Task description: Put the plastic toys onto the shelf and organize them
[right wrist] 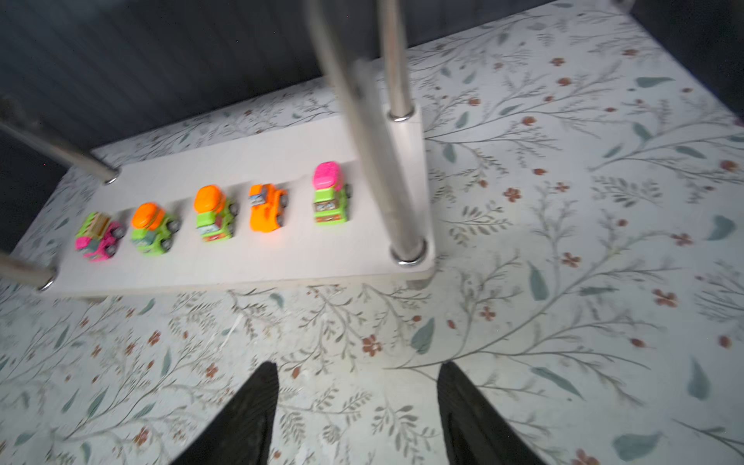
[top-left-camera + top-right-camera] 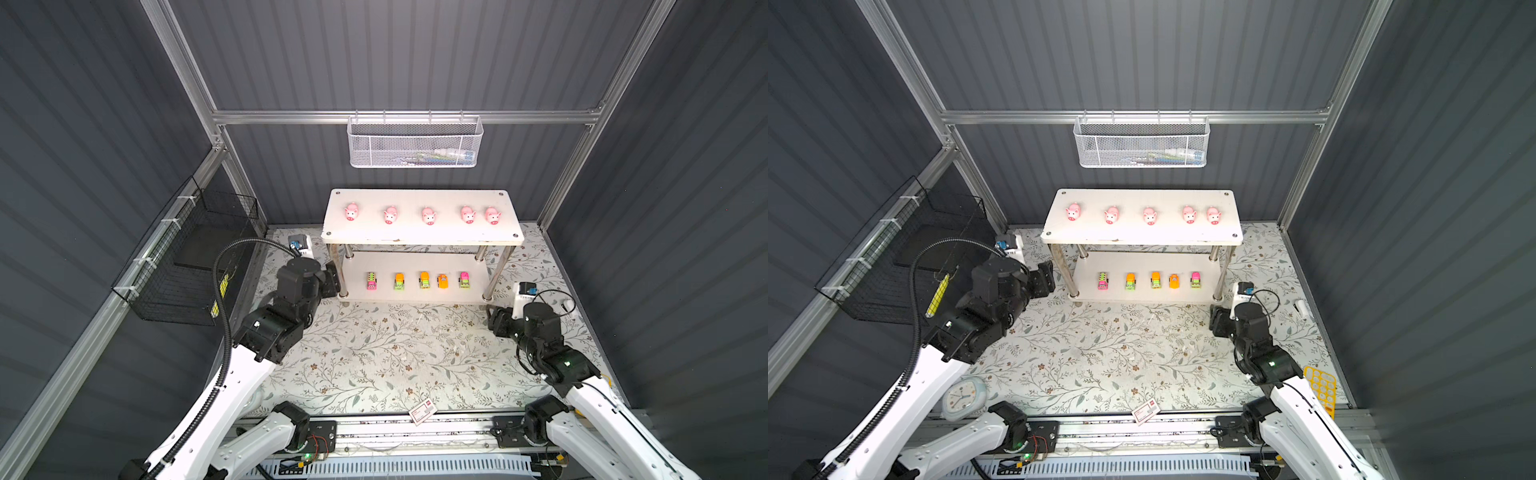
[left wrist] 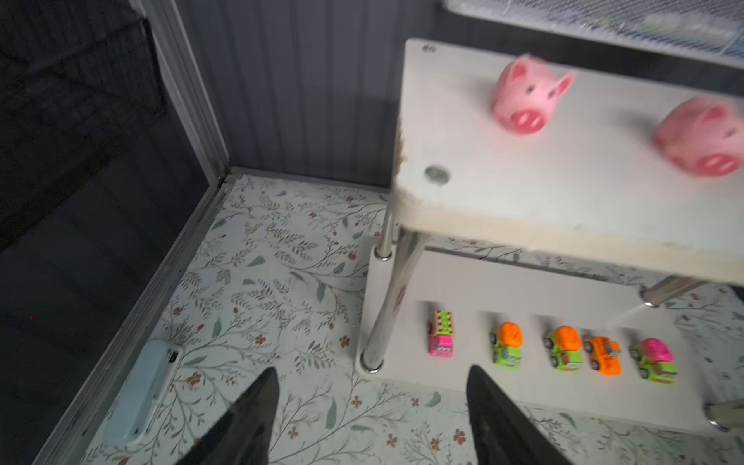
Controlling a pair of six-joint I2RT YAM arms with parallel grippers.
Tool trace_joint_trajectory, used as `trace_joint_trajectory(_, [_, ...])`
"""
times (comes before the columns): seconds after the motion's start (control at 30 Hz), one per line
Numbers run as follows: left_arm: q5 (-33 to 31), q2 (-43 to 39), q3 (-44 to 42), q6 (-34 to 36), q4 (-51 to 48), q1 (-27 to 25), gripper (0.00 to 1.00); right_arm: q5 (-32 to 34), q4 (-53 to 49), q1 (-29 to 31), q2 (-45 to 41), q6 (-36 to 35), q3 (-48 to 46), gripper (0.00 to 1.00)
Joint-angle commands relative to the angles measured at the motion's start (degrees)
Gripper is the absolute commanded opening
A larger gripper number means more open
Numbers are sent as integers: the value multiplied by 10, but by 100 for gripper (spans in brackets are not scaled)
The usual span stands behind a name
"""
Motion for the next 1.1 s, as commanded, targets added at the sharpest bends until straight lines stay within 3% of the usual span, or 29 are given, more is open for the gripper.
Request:
trace_joint_trajectory(0.0, [-108,-54,-79,-25,75,6,75,-37,69,-75,11,31,1,65])
trace_joint_trajectory(0.17, [-170,-91,-205,-44,150,15,82,-15,167,-112,64,48,-12,65])
trace_joint_trajectory(0.3, [-177,-104,-266,-53,199,34,84,-1,198,-120,93,42,-12,65])
trace_joint_trajectory(0.5, [-170,-75,-329,-13,315,85,87,7,236,-133,110,34,-23,65])
trace_joint_trajectory(0.7, [-115,-4,-375,27,460,159,90,5,244,-133,109,24,-32,66])
trace_joint_trajectory(0.87, [-60,116,-382,64,572,212,92,9,248,-133,122,19,-33,66])
trace_joint_trajectory(1.07, [3,230,-398,92,709,243,93,16,245,-133,130,3,-32,67])
